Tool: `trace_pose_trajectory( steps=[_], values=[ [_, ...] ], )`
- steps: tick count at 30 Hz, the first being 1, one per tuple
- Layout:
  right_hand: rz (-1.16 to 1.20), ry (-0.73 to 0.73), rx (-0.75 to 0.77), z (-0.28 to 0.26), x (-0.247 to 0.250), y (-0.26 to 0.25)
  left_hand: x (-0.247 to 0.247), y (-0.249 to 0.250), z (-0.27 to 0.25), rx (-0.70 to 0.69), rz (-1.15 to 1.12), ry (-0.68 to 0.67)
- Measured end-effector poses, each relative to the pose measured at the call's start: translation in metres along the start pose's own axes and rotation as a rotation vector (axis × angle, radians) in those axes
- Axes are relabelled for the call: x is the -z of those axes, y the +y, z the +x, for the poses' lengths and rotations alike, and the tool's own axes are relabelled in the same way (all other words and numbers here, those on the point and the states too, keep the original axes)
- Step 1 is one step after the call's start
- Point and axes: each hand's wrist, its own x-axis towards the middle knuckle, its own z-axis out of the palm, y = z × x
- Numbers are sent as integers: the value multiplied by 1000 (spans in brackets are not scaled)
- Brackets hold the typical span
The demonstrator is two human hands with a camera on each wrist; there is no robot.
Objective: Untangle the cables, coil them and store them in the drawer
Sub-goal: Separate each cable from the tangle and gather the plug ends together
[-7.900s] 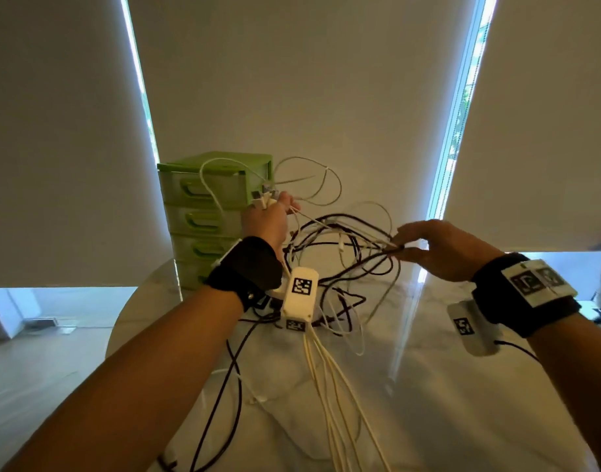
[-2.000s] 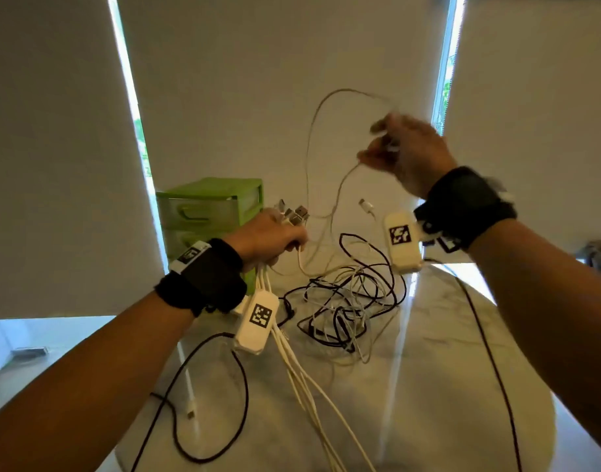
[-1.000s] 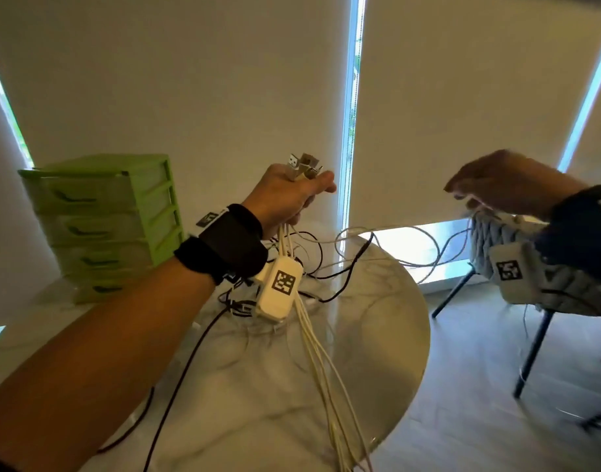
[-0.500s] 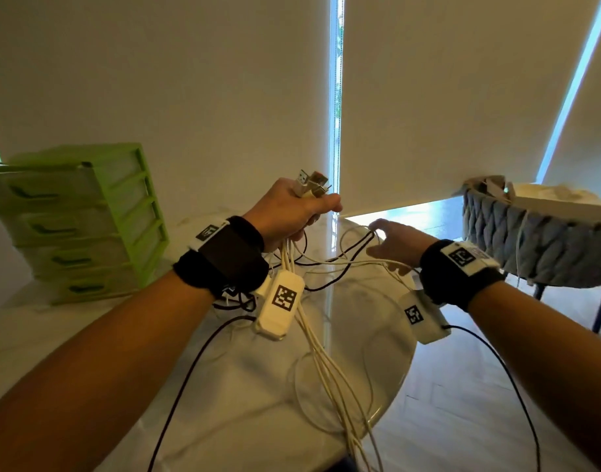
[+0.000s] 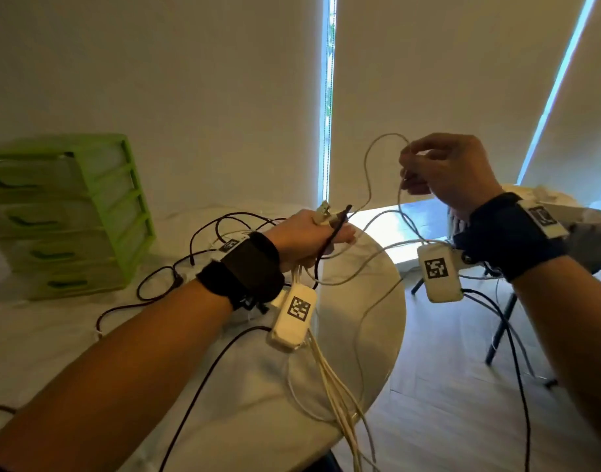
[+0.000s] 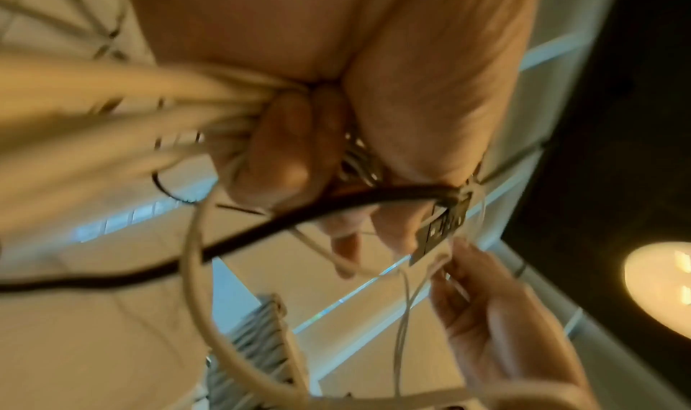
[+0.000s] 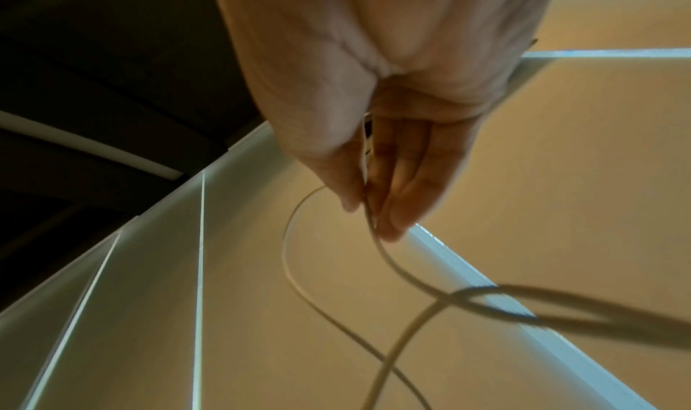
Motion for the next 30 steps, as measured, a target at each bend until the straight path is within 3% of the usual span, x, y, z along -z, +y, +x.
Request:
trace_pose_trajectory(
  steps=[6, 8, 11, 13, 15, 20, 25, 27, 30],
  values=[
    [-31, 220, -31, 8, 36, 14, 6, -6, 2, 47, 30, 143],
    [-186, 281, -32, 5, 42, 26, 6, -6, 3, 28, -10, 230],
    [-602, 312, -98, 0, 56, 51, 8, -6, 4, -22, -138, 416],
    [-754, 203, -228, -2, 67, 70, 11, -4, 3, -60, -218, 474],
    [-797, 75, -329, -3, 73, 85, 11, 2, 0, -101, -239, 447],
    [-620, -83, -403, -17, 69, 91, 0, 18, -4, -192, -173, 391],
    [-286, -113, -205, -42, 51, 41, -19, 30, -3, -244, -273, 290],
    [-101, -266, -158, -56, 37, 13, -28, 32, -1, -287, -327, 240],
    [-73, -583, -143, -77, 6, -7, -41, 32, 2, -327, -461, 186]
  ],
)
